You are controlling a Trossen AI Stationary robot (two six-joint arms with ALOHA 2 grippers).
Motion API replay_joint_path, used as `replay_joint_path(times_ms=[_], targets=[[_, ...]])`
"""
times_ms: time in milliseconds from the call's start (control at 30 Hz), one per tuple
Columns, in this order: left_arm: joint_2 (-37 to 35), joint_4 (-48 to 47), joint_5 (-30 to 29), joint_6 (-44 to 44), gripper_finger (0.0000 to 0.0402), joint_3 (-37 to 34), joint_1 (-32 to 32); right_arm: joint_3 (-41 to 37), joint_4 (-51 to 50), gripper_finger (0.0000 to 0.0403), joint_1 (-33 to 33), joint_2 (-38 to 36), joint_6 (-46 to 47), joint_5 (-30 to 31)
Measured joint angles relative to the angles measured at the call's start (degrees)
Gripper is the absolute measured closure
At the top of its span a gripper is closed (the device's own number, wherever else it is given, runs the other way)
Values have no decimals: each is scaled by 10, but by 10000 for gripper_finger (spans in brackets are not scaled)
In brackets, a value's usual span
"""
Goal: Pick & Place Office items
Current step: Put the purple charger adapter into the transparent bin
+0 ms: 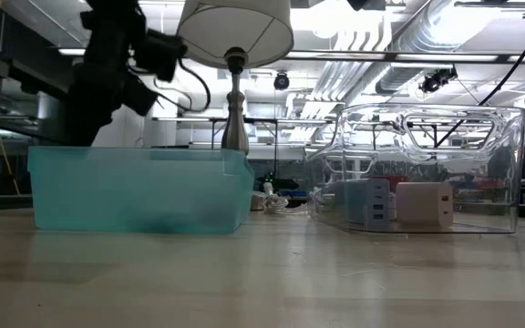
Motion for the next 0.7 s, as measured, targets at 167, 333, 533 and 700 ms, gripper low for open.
replay_joint_path(times_ms=[167, 333, 533, 700], targets=[[46, -5, -2, 26, 216, 6, -2, 0, 0, 264, 0, 0, 14, 0], [60, 7, -26, 31, 216, 6, -19, 0, 0, 264, 0, 0, 31, -1], [60, 27, -36, 22, 216, 6, -30, 0, 0, 264, 0, 0, 31, -1], [60, 18, -36, 18, 216, 6, -30, 0, 0, 264, 0, 0, 31, -1]])
